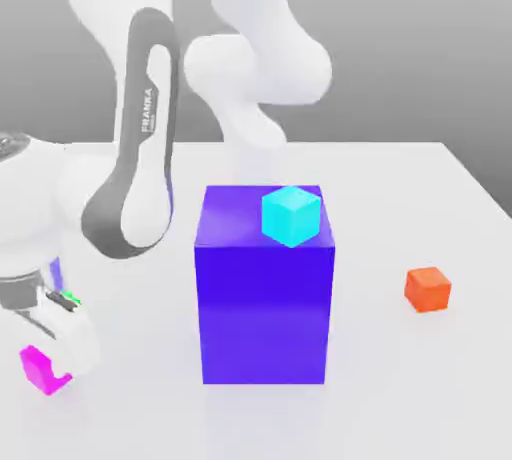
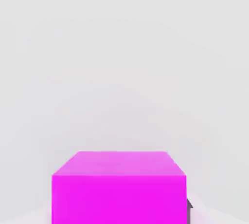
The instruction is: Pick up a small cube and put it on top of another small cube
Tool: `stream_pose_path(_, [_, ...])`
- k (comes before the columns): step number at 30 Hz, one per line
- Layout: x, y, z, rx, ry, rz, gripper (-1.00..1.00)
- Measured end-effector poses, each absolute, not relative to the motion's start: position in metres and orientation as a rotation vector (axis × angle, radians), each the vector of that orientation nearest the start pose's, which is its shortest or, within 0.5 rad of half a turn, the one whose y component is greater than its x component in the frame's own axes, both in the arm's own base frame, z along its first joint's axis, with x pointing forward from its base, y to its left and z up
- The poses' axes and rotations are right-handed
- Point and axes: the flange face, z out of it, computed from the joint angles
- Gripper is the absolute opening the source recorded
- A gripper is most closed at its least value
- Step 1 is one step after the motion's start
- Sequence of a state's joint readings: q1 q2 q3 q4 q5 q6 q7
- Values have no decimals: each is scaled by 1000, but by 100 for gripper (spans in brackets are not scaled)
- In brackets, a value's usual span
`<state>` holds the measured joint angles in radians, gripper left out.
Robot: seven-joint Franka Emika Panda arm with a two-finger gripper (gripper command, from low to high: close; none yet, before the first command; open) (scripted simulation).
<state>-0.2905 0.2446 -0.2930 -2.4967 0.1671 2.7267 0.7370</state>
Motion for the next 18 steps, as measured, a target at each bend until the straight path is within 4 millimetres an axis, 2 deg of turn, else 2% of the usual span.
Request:
stream_pose_path(4, [333,-289,223,-2182,2271,-4,-100])
stream_pose_path(5, [314,-298,229,-2120,2329,-4,-100])
stream_pose_path(8, [270,-306,240,-1971,2449,-1,-100])
stream_pose_path(10, [270,-301,229,-1969,2446,-2,-100])
stream_pose_path(14, [270,-299,190,-1970,2445,-2,-100])
stream_pose_path(15, [269,-299,182,-1968,2447,-1,100])
stream_pose_path(18, [269,-299,182,-1968,2447,-1,100])
